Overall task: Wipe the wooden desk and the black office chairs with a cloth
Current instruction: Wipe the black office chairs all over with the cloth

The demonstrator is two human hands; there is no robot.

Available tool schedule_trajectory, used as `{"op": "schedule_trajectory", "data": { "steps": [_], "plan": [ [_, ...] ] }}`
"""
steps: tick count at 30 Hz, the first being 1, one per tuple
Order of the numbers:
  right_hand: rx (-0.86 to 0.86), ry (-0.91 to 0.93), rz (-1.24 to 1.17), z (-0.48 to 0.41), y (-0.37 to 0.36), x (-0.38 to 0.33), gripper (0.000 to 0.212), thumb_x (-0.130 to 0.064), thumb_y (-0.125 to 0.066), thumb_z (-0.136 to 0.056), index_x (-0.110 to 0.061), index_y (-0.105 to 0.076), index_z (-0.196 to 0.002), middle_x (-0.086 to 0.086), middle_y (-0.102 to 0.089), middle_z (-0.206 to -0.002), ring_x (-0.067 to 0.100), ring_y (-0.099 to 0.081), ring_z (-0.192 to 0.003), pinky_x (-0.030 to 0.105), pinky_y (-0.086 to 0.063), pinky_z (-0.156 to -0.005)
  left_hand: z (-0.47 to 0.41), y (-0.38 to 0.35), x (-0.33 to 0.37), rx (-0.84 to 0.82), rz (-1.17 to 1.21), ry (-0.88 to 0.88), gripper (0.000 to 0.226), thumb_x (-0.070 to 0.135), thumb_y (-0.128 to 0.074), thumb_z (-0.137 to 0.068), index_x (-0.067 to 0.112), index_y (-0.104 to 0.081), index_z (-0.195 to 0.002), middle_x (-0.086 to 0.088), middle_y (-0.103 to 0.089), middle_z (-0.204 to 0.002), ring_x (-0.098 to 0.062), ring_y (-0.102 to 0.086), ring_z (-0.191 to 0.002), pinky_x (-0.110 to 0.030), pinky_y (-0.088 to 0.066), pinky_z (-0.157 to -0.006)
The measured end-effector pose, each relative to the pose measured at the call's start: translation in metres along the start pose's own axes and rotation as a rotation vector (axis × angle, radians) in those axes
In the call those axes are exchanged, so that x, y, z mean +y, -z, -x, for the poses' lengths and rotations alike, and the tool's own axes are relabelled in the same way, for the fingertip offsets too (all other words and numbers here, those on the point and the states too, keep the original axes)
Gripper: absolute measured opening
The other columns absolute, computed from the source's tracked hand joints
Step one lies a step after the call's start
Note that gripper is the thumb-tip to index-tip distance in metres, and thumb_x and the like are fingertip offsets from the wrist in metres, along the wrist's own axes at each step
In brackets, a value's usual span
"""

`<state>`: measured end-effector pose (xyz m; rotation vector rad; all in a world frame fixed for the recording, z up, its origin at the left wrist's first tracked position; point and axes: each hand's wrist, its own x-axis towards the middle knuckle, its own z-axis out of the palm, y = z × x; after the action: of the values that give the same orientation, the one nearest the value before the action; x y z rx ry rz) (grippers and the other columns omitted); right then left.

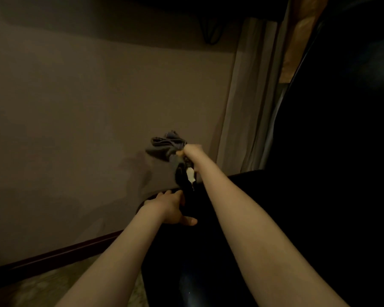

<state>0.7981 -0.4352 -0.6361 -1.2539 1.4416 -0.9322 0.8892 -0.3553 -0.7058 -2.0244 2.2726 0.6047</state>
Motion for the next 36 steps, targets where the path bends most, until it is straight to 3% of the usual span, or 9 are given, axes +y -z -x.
{"op": "schedule_trajectory", "data": {
  "steps": [4, 10, 14, 16, 18, 23, 29, 32, 36],
  "plan": [
    [0.303, 0.313, 0.577, 0.015, 0.043, -0.004, 0.033, -0.015, -0.05, -0.09, -0.011, -0.06, -0.121, 0.008, -0.06, -0.119, 0.03, -0.054, -0.113, 0.032, -0.045, -0.091, 0.004, -0.002, -0.003, 0.035, 0.023, -0.023, 0.069, 0.064, -0.064, -0.072, 0.026, -0.04, -0.125, -0.003, -0.039, -0.133, -0.026, -0.035, -0.125, -0.048, -0.035, -0.104],
    [0.508, -0.109, 1.095, 0.034, 0.113, 0.052, 0.045, -0.03, -0.057, -0.089, -0.009, -0.051, -0.129, 0.018, -0.04, -0.137, 0.034, -0.04, -0.126, 0.041, -0.041, -0.098, 0.007, -0.013, -0.019, 0.119, 0.287, -0.114, 0.048, 0.057, -0.071, -0.071, 0.034, -0.044, -0.104, 0.007, -0.042, -0.12, -0.018, -0.041, -0.119, -0.043, -0.036, -0.104],
    [0.415, -0.265, 1.029, 0.05, 0.107, 0.082, 0.06, -0.033, -0.057, -0.088, -0.01, -0.038, -0.14, 0.017, -0.033, -0.137, 0.03, -0.045, -0.12, 0.033, -0.048, -0.083, 0.006, -0.015, -0.036, 0.404, 0.764, -0.032, 0.03, 0.003, -0.062, -0.084, 0.017, -0.051, -0.108, -0.008, -0.058, -0.105, -0.021, -0.057, -0.086, -0.028, -0.045, -0.074],
    [0.372, -0.215, 0.98, 0.052, 0.086, 0.08, 0.061, -0.034, -0.055, -0.087, -0.009, -0.038, -0.14, 0.018, -0.031, -0.139, 0.029, -0.047, -0.121, 0.031, -0.049, -0.086, 0.006, -0.012, -0.044, 0.472, 0.918, 0.143, 0.035, -0.009, -0.05, -0.084, 0.011, -0.05, -0.113, -0.002, -0.051, -0.081, -0.022, -0.052, -0.066, -0.032, -0.044, -0.063],
    [0.31, -0.123, 0.955, 0.056, 0.056, 0.074, 0.057, -0.035, -0.053, -0.088, -0.009, -0.043, -0.137, 0.017, -0.033, -0.139, 0.027, -0.047, -0.121, 0.029, -0.046, -0.09, 0.008, -0.011, -0.046, 0.449, 1.073, 0.225, 0.038, -0.011, -0.044, -0.086, 0.007, -0.049, -0.119, -0.003, -0.049, -0.081, -0.019, -0.049, -0.062, -0.032, -0.044, -0.06],
    [0.111, -0.006, 0.742, 0.055, -0.023, 0.049, 0.047, -0.035, -0.051, -0.091, -0.007, -0.05, -0.128, 0.016, -0.039, -0.134, 0.028, -0.051, -0.114, 0.028, -0.044, -0.081, 0.009, -0.013, -0.047, 0.462, 1.288, 0.283, 0.044, -0.009, -0.037, -0.088, 0.005, -0.046, -0.129, -0.015, -0.052, -0.11, -0.017, -0.05, -0.069, -0.028, -0.041, -0.058],
    [-0.148, -0.137, -0.137, 0.056, -0.043, 0.023, 0.033, 0.002, -0.057, -0.086, 0.007, -0.056, -0.118, 0.015, -0.063, -0.096, 0.026, -0.057, -0.069, 0.026, -0.046, -0.048, 0.047, 0.011, -0.054, 0.35, 1.468, 0.293, 0.047, -0.001, -0.028, -0.099, 0.013, -0.034, -0.143, -0.005, -0.05, -0.131, -0.022, -0.054, -0.105, -0.034, -0.037, -0.076],
    [-0.013, 0.11, 0.061, 0.056, -0.036, 0.016, 0.028, -0.001, -0.063, -0.081, -0.009, -0.062, -0.108, 0.008, -0.063, -0.106, 0.026, -0.059, -0.099, 0.034, -0.052, -0.076, 0.057, 0.027, -0.056, 0.409, 1.485, 0.258, 0.05, -0.005, -0.037, -0.095, 0.013, -0.037, -0.142, -0.007, -0.047, -0.139, -0.013, -0.057, -0.093, -0.024, -0.041, -0.056],
    [0.178, 0.305, 0.655, 0.07, -0.004, 0.026, 0.039, -0.019, -0.056, -0.087, -0.017, -0.054, -0.126, 0.011, -0.047, -0.128, 0.032, -0.052, -0.112, 0.034, -0.045, -0.092, 0.073, 0.031, -0.044, 0.429, 1.272, 0.212, 0.053, -0.008, -0.06, -0.084, 0.012, -0.048, -0.132, -0.013, -0.05, -0.136, -0.014, -0.062, -0.078, -0.022, -0.041, -0.059]
  ]
}}
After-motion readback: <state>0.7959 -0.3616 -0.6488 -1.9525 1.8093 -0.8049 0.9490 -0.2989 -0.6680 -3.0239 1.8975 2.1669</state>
